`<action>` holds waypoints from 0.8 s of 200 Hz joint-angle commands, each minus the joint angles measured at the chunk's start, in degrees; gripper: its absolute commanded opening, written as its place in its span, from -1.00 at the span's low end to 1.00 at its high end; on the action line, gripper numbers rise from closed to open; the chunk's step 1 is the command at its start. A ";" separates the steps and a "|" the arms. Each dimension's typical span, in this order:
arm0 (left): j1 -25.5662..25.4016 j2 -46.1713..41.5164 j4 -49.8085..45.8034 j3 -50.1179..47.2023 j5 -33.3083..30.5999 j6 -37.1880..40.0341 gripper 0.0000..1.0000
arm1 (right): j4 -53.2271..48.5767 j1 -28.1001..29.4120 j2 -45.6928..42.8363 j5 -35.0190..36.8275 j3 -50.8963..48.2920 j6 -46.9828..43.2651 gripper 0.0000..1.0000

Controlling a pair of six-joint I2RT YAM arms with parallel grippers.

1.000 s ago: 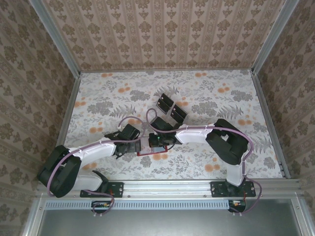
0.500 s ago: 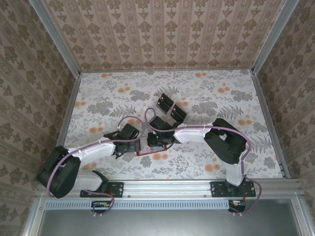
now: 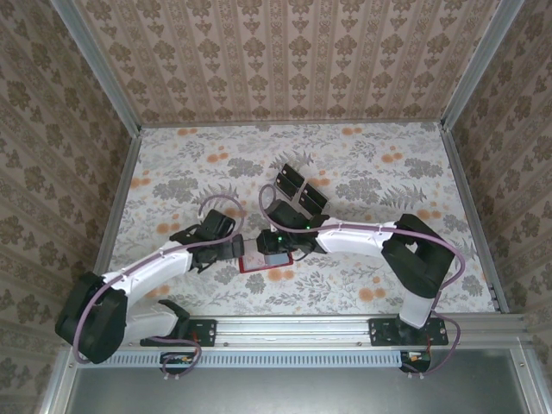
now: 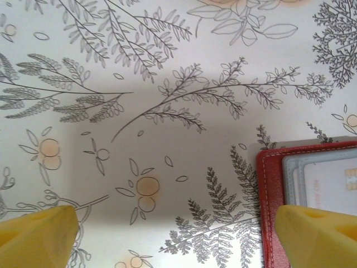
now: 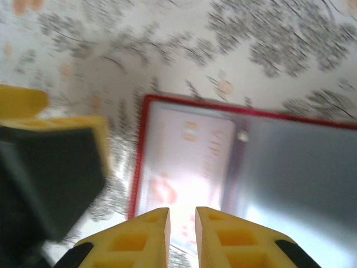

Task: Put the credit cards into the card holder
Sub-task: Insert the credit card into the card slot, then close the card holder at the bottom-center of the table.

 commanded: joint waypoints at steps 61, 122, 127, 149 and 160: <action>2.12 -4.67 2.23 1.95 6.15 2.22 0.99 | 2.37 -0.82 -0.62 1.51 -6.65 -0.02 -0.60; 2.40 -5.66 12.26 -2.43 13.84 -1.77 1.00 | -8.24 -1.31 -12.84 12.52 -6.51 -4.59 0.04; 2.40 -5.53 12.84 -2.72 14.09 -2.12 1.00 | -9.43 -1.39 -12.58 13.57 -6.12 -4.91 0.08; 2.31 -5.59 14.59 -3.61 14.97 -3.50 1.00 | -12.27 -1.41 -10.20 16.73 -4.96 -6.32 0.16; 2.27 -5.58 15.29 -4.03 15.22 -4.07 1.00 | -12.47 -1.41 -9.10 17.68 -4.64 -6.68 0.17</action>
